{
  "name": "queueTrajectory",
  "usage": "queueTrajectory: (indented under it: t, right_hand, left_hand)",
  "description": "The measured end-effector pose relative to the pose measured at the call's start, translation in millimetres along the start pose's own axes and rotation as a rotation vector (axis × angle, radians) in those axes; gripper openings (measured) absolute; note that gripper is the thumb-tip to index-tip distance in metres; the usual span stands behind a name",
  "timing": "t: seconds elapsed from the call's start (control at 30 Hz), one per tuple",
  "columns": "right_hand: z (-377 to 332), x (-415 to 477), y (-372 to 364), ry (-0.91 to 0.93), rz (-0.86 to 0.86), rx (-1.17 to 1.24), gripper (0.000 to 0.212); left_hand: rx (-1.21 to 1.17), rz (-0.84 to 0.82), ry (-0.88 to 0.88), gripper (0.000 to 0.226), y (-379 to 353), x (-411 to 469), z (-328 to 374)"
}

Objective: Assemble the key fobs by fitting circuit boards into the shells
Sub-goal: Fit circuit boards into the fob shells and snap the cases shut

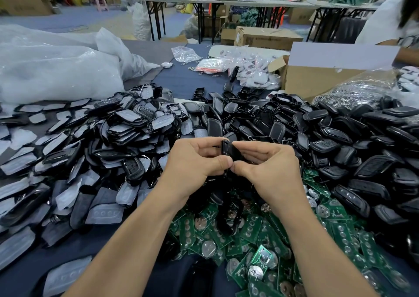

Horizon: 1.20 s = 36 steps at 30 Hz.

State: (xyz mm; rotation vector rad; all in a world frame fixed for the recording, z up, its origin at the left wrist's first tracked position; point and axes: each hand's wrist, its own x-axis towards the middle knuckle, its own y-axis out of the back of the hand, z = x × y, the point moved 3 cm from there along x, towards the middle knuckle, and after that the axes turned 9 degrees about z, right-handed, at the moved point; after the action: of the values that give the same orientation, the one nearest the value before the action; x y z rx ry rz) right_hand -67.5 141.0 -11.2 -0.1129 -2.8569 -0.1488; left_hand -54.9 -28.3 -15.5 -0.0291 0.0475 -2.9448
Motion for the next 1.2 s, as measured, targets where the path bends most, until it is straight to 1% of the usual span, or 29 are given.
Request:
queueTrajectory:
  t: [0.13, 0.2, 0.3, 0.43, 0.57, 0.77, 1.07, 1.2]
  right_hand:
    - [2.4, -0.1, 0.0, -0.018, 0.004, 0.046, 0.049]
    - [3.5, 1.1, 0.4, -0.066, -0.005, 0.093, 0.045]
    - [4.3, 3.3, 1.5, -0.109, -0.036, 0.112, 0.045]
    - [4.0, 2.1, -0.2, -0.11, -0.071, 0.12, 0.047]
    - [5.1, 1.7, -1.2, -0.122, -0.08, 0.119, 0.046]
    - [5.1, 1.0, -2.0, -0.108, -0.091, 0.072, 0.045]
    - [-1.3, 2.8, 3.6, -0.046, -0.113, -0.044, 0.041]
    - [-7.6, -0.1, 3.1, 0.008, -0.093, -0.102, 0.041]
  left_hand:
    - [-0.008, -0.013, -0.009, 0.032, 0.8, 0.1, 1.4]
    - [-0.007, 0.002, -0.017, 0.026, 3.6, 1.0, 1.5]
    - [-0.009, 0.024, -0.03, 0.023, 6.4, 1.9, 1.8]
    - [-0.017, 0.02, -0.044, 0.032, 4.8, 0.9, 3.8]
    - [0.016, 0.002, -0.086, 0.036, 7.0, 1.4, 5.0]
    - [0.039, 0.068, -0.09, 0.042, 7.6, 2.2, 4.1]
    - [0.037, 0.046, -0.158, 0.044, 4.8, -1.6, 9.4]
    - [0.04, 0.05, -0.199, 0.045, 3.6, -3.1, 9.8]
